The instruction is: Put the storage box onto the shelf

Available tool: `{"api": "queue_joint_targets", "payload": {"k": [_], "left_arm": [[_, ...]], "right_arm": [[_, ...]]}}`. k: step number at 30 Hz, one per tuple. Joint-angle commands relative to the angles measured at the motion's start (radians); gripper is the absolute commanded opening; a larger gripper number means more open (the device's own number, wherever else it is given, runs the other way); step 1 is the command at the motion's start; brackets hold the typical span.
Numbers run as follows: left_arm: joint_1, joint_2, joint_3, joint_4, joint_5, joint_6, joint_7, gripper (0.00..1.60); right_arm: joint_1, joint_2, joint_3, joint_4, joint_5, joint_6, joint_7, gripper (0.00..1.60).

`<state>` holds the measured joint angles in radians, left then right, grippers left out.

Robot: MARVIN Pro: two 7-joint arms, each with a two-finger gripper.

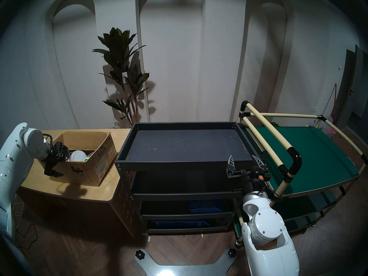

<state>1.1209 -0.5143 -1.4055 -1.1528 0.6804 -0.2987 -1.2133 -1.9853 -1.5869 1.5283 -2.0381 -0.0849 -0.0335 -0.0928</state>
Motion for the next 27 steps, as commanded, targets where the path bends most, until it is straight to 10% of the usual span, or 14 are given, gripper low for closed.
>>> {"api": "queue_joint_targets", "payload": {"k": [1, 15, 16, 17, 18, 27], "left_arm": [[-0.091, -0.015, 0.034, 0.071, 0.045, -0.037, -0.023, 1.6], [-0.233, -0.085, 0.094, 0.207, 0.098, -0.106, -0.111, 1.6], [-0.239, -0.089, 0.092, 0.211, 0.1, -0.11, -0.113, 1.4], [-0.253, -0.095, 0.093, 0.218, 0.099, -0.11, -0.121, 0.52], [-0.261, -0.098, 0.093, 0.222, 0.101, -0.111, -0.125, 0.0], [-0.346, -0.16, 0.092, 0.288, 0.096, -0.104, -0.194, 0.0]], "right_arm": [[0.003, -0.002, 0.001, -0.026, 0.002, -0.007, -0.002, 1.6], [0.0, -0.002, 0.001, -0.031, 0.002, -0.007, -0.002, 1.6], [0.0, -0.002, 0.001, -0.031, 0.002, -0.007, -0.002, 1.6], [0.0, -0.002, 0.001, -0.031, 0.002, -0.007, -0.002, 1.6], [0.0, -0.002, 0.001, -0.031, 0.002, -0.007, -0.002, 1.6], [0.0, -0.003, 0.001, -0.031, 0.002, -0.007, -0.002, 1.6]]}}
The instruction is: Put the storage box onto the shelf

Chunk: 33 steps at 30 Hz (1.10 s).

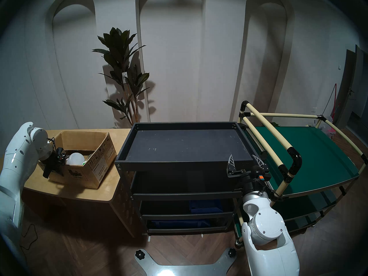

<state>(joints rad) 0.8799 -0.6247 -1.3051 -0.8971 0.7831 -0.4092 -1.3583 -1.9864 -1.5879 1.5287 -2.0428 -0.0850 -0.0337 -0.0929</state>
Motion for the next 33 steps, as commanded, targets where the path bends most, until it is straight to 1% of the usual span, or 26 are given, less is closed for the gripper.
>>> {"api": "queue_joint_targets", "payload": {"k": [1, 6, 10, 12, 13, 14, 15, 17, 23, 24, 25, 27, 28, 32, 33], "left_arm": [[-0.111, -0.054, -0.009, 0.037, -0.006, 0.009, -0.057, 0.0], [-0.16, -0.081, -0.023, 0.078, -0.013, 0.02, -0.109, 0.0], [-0.185, -0.087, -0.037, 0.097, -0.017, 0.032, -0.125, 0.0], [-0.213, -0.091, -0.034, 0.117, -0.013, 0.035, -0.125, 0.0], [-0.201, -0.088, -0.044, 0.108, -0.015, 0.039, -0.125, 0.0], [-0.22, -0.091, -0.039, 0.123, -0.012, 0.04, -0.125, 0.0], [-0.219, -0.088, -0.04, 0.12, -0.009, 0.039, -0.125, 0.0], [-0.24, -0.09, -0.035, 0.143, -0.002, 0.039, -0.125, 0.0], [-0.272, -0.091, -0.019, 0.199, 0.021, 0.028, -0.125, 0.0], [-0.319, -0.101, 0.0, 0.244, 0.032, 0.026, -0.125, 0.0], [-0.287, -0.095, -0.015, 0.218, 0.03, 0.027, -0.125, 0.0], [-0.308, -0.096, -0.002, 0.236, 0.047, 0.023, -0.125, 0.0], [-0.303, -0.095, -0.005, 0.232, 0.05, 0.022, -0.125, 0.0], [-0.328, -0.089, 0.006, 0.254, 0.075, 0.005, -0.125, 0.0], [-0.348, -0.092, 0.014, 0.273, 0.081, -0.001, -0.125, 0.0]], "right_arm": [[0.001, -0.002, 0.001, -0.026, 0.002, -0.007, -0.001, 1.6], [0.001, -0.002, 0.001, -0.026, 0.002, -0.007, -0.001, 1.6], [0.001, -0.002, 0.001, -0.026, 0.002, -0.007, -0.001, 1.6], [0.001, -0.002, 0.001, -0.026, 0.002, -0.007, -0.001, 1.6], [0.001, -0.002, 0.001, -0.027, 0.002, -0.007, -0.001, 1.6], [0.001, -0.002, 0.001, -0.027, 0.002, -0.007, -0.001, 1.6], [0.001, -0.002, 0.001, -0.027, 0.002, -0.007, -0.001, 1.6], [0.001, -0.002, 0.001, -0.027, 0.002, -0.007, -0.001, 1.6], [-0.001, -0.002, 0.001, -0.029, 0.002, -0.007, -0.001, 1.6], [-0.001, -0.003, 0.001, -0.03, 0.002, -0.007, -0.001, 1.6], [-0.001, -0.003, 0.001, -0.03, 0.002, -0.007, -0.001, 1.6], [-0.002, -0.003, 0.001, -0.031, 0.002, -0.007, -0.001, 1.6], [-0.002, -0.003, 0.001, -0.031, 0.002, -0.007, -0.001, 1.6], [-0.002, -0.003, 0.001, -0.031, 0.002, -0.007, -0.001, 1.6], [-0.002, -0.003, 0.001, -0.031, 0.002, -0.007, -0.001, 1.6]]}}
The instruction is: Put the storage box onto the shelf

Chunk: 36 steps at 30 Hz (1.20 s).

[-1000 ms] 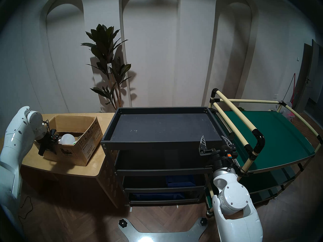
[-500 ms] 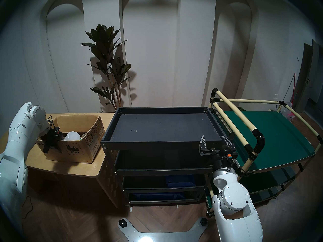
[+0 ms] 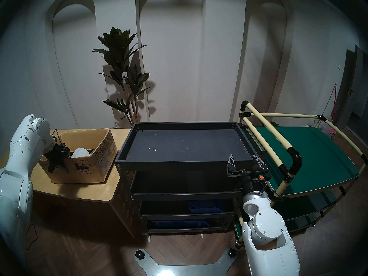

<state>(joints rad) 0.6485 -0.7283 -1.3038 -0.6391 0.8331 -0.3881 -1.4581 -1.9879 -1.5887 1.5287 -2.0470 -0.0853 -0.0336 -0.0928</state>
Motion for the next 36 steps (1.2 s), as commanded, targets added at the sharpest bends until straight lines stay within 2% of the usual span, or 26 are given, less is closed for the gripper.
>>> {"api": "queue_joint_targets", "payload": {"k": [1, 3, 10, 16, 23, 24, 25, 36], "left_arm": [[-0.101, 0.018, 0.005, -0.005, 0.035, -0.024, -0.024, 0.0], [-0.126, 0.018, 0.016, 0.008, 0.047, -0.031, -0.02, 0.0], [-0.153, 0.022, -0.003, -0.008, 0.052, -0.035, 0.009, 0.0], [-0.184, 0.016, -0.03, -0.017, 0.04, -0.031, -0.025, 0.0], [-0.237, 0.013, 0.0, 0.018, 0.061, -0.034, -0.025, 0.0], [-0.219, 0.019, -0.007, -0.002, 0.059, -0.032, -0.025, 0.0], [-0.244, 0.018, 0.006, 0.017, 0.064, -0.035, -0.025, 0.0], [-0.283, 0.011, 0.029, -0.015, 0.07, -0.022, -0.025, 0.0]], "right_arm": [[-0.001, -0.002, 0.001, -0.027, 0.003, -0.006, -0.001, 1.6], [-0.001, -0.002, 0.001, -0.027, 0.003, -0.006, -0.001, 1.6], [0.0, -0.002, 0.001, -0.026, 0.002, -0.006, -0.001, 1.6], [0.0, -0.002, 0.001, -0.027, 0.002, -0.006, -0.001, 1.6], [-0.001, -0.002, 0.001, -0.028, 0.003, -0.006, -0.001, 1.6], [-0.002, -0.002, 0.001, -0.028, 0.003, -0.006, -0.001, 1.6], [-0.002, -0.002, 0.001, -0.028, 0.003, -0.006, -0.001, 1.6], [-0.001, -0.002, 0.001, -0.027, 0.002, -0.006, -0.001, 1.6]]}}
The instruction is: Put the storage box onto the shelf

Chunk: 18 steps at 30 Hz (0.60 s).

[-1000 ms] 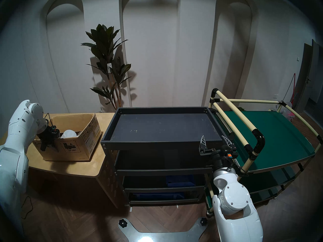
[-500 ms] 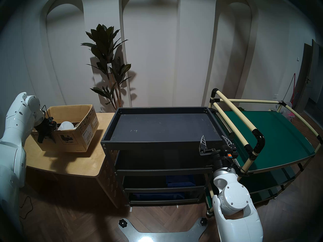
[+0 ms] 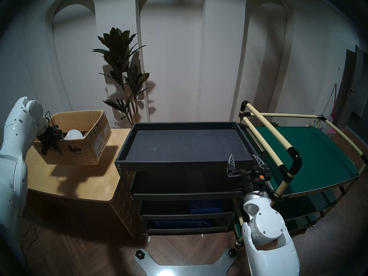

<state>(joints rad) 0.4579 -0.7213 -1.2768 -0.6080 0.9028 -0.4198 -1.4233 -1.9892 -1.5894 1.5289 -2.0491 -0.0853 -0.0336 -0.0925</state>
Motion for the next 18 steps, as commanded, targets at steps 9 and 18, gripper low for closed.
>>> {"api": "queue_joint_targets", "payload": {"k": [9, 18], "left_arm": [[-0.136, -0.033, 0.02, -0.056, -0.015, 0.027, -0.06, 0.0], [-0.182, -0.082, 0.046, -0.042, -0.055, 0.042, -0.06, 0.0]], "right_arm": [[0.002, -0.002, 0.001, -0.023, 0.002, -0.006, -0.001, 1.6], [0.002, -0.002, 0.001, -0.022, 0.002, -0.006, -0.001, 1.6]]}}
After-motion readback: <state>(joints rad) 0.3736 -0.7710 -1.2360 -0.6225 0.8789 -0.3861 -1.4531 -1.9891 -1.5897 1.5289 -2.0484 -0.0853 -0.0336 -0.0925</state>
